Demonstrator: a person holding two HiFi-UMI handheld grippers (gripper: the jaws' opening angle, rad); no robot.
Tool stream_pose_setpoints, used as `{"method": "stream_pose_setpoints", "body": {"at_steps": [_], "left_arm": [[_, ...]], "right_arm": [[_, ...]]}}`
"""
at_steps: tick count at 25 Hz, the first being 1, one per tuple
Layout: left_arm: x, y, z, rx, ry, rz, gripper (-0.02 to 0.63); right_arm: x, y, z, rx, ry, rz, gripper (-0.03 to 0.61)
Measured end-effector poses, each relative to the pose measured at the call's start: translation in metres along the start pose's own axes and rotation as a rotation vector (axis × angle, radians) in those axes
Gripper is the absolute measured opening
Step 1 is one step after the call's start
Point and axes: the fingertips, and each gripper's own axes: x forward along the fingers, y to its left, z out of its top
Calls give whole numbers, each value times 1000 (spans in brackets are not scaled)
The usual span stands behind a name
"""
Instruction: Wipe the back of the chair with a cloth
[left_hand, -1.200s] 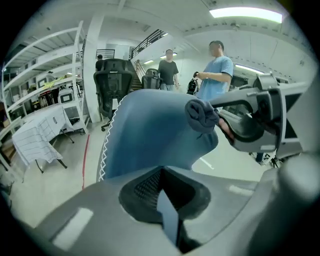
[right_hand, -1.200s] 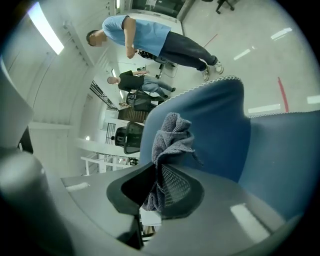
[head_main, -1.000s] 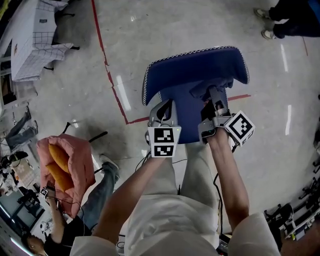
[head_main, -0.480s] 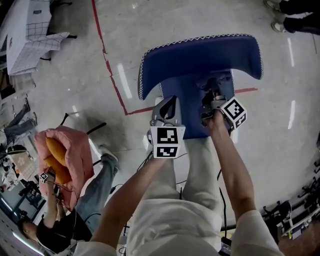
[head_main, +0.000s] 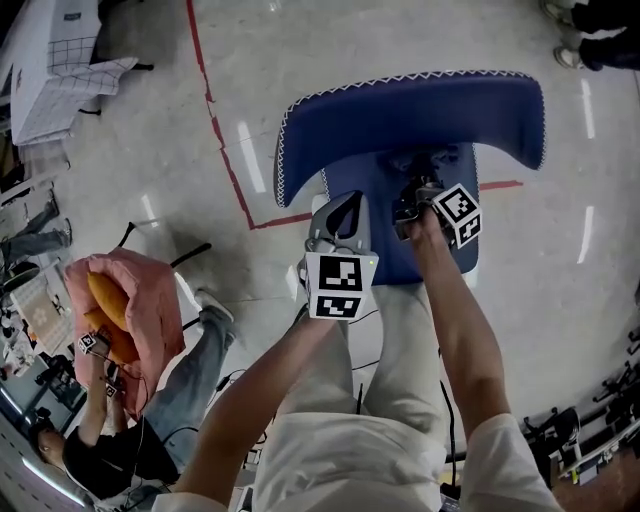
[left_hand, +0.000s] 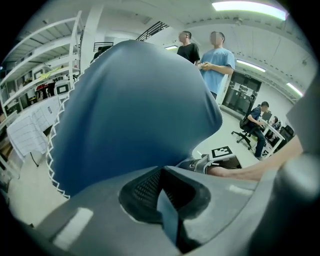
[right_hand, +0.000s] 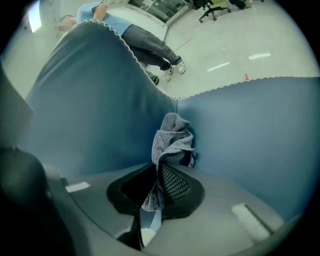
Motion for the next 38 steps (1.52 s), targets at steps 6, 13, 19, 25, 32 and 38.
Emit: {"method": "stream_pose_setpoints", "body": {"at_steps": [6,13,19,25,32,38], "left_arm": [[5,-10,2,5,-5,-6,0],[8,-17,1,7,-9,-21,0],[3,-12,9,2,-18,-19,0],[-3,-16,24,4,-40,-11,0],[-10,-21,37,10,-52,-10,0],[-20,-26,45,-6,-60,-3,0]], "right_arm": [[15,-3,-3,44,-13,7,61],[12,10,-2,113,-4,92,60],[1,39,-5,109,11,137,60],[-17,67,2,87,19,180,58],[-33,95,7,80,26,220,58],[-59,133,13,73,23,280,58]]}}
